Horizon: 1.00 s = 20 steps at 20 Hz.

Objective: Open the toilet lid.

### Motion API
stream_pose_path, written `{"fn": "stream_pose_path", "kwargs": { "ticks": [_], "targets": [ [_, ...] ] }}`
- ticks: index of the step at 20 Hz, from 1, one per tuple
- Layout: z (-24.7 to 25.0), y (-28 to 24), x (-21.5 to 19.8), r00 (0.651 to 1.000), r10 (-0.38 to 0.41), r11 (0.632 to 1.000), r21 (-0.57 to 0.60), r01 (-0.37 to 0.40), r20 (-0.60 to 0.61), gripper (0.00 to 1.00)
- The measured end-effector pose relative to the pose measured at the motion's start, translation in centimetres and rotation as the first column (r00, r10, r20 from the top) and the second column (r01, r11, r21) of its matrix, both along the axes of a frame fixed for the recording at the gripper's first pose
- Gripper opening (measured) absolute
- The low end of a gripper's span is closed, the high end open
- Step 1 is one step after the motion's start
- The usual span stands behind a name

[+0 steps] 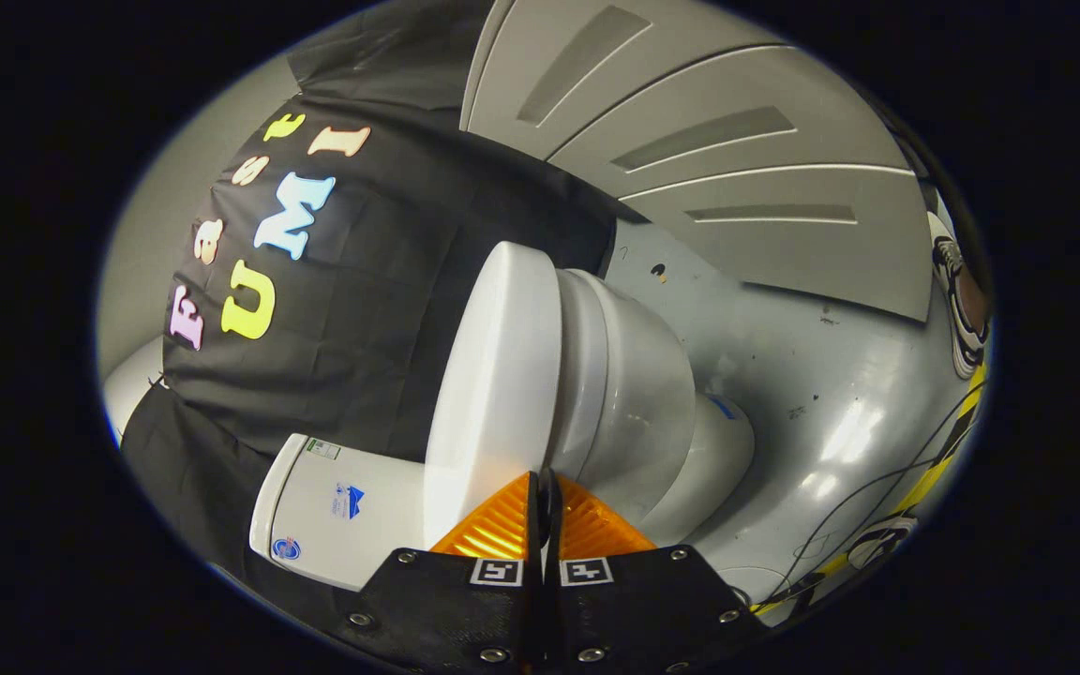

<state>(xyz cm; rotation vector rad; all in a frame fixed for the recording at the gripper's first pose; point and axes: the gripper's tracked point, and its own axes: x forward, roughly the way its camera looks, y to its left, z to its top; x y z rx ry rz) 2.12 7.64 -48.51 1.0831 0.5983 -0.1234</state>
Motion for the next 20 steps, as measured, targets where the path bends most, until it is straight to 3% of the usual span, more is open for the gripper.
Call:
{"fn": "stream_pose_path", "kwargs": {
  "ticks": [3, 7, 12, 15, 20],
  "targets": [
    [1.5, 0.1, 0.2, 0.999, 0.035, 0.995, -0.095, -0.034, 0.009, 0.00],
    [4.0, 0.6, 0.5, 0.999, 0.025, 0.989, -0.143, -0.022, 0.022, 0.00],
    [7.7, 1.6, 1.1, 0.996, 0.087, 0.963, -0.258, -0.077, 0.027, 0.00],
    [10.2, 2.7, 1.4, 0.987, 0.153, 0.926, -0.354, -0.130, 0.040, 0.00],
    [14.0, 4.8, 2.0, 0.967, 0.250, 0.834, -0.518, -0.192, 0.044, 0.00]
  ]
}}
